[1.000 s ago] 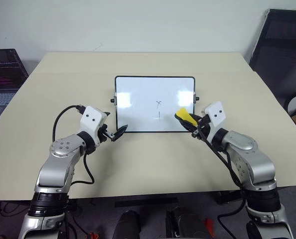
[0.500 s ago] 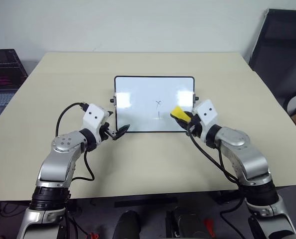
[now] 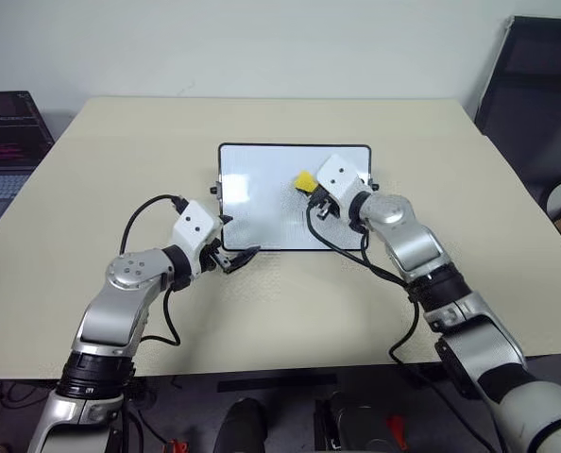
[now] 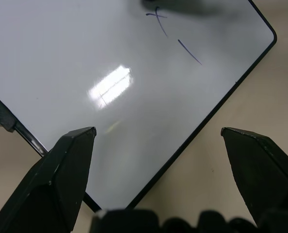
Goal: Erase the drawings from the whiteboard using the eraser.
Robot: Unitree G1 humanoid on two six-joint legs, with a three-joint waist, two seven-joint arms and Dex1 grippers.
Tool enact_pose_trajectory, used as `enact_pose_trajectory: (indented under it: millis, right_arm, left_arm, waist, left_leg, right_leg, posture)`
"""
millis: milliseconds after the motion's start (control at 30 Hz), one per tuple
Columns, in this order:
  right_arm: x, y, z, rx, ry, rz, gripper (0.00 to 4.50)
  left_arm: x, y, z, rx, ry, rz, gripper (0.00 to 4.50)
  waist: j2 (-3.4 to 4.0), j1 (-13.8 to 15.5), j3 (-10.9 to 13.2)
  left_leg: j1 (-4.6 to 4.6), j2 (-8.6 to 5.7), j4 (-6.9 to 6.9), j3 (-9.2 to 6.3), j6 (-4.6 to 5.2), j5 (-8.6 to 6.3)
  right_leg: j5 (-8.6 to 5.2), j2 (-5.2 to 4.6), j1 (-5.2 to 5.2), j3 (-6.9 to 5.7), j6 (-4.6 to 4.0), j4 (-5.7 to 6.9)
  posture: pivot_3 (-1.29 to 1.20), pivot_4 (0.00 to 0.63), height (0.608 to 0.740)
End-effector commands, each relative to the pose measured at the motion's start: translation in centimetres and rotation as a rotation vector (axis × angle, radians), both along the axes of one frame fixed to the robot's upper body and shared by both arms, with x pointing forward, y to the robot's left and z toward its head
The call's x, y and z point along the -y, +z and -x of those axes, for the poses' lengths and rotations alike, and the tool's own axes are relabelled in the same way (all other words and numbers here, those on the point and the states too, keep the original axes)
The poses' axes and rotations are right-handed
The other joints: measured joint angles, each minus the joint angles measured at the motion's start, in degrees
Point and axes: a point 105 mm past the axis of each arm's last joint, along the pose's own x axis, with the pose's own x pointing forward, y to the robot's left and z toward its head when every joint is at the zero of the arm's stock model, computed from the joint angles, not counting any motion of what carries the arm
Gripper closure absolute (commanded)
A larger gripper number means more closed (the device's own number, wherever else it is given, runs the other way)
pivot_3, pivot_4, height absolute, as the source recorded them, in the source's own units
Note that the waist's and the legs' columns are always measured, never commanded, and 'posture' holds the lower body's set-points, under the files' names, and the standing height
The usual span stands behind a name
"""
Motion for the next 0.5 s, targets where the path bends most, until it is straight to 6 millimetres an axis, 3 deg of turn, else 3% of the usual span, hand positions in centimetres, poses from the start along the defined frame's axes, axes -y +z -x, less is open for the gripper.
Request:
enact_pose_trajectory:
  millis: [33,233,300,500]
  right_arm:
    - [-0.2,0.2,-0.5,0.040,0.015,0.078,3.31]
    - [0.8,-3.3,0.8,-0.038,0.099,0.264,3.31]
    - [1.0,-3.1,0.7,-0.018,0.089,0.277,3.31]
    - [1.7,0.2,-1.3,0.118,-0.039,0.218,3.31]
  left_arm:
    - [0.7,1.3,0.4,0.054,-0.030,-0.006,0.00]
    - [0.9,1.3,0.5,0.050,-0.028,0.002,0.00]
    - [1.0,1.4,0.5,0.050,-0.029,0.003,0.00]
    - [1.8,1.4,0.5,0.043,-0.041,0.018,0.00]
  waist:
    - [0.00,0.01,0.00]
    - [0.00,0.03,-0.01]
    - [0.00,0.02,-0.01]
    - [0.00,0.00,-0.01]
  left_leg:
    - [-0.01,0.00,0.00,-0.01,0.00,0.00]
    - [0.06,-0.01,0.03,-0.01,0.00,0.00]
    - [0.08,-0.01,0.04,-0.01,0.00,0.00]
    - [0.11,-0.01,0.11,0.01,0.01,0.02]
  right_leg:
    - [0.00,0.00,0.00,0.00,0.00,0.00]
    - [0.00,-0.01,0.06,-0.01,0.00,0.03]
    - [0.00,0.00,0.07,0.00,0.01,0.04]
    - [0.01,0.00,0.08,0.02,0.02,0.10]
  posture:
    - [0.00,0.150,0.740]
    - [0.00,0.150,0.740]
    - [0.00,0.150,0.740]
    - [0.00,0.150,0.740]
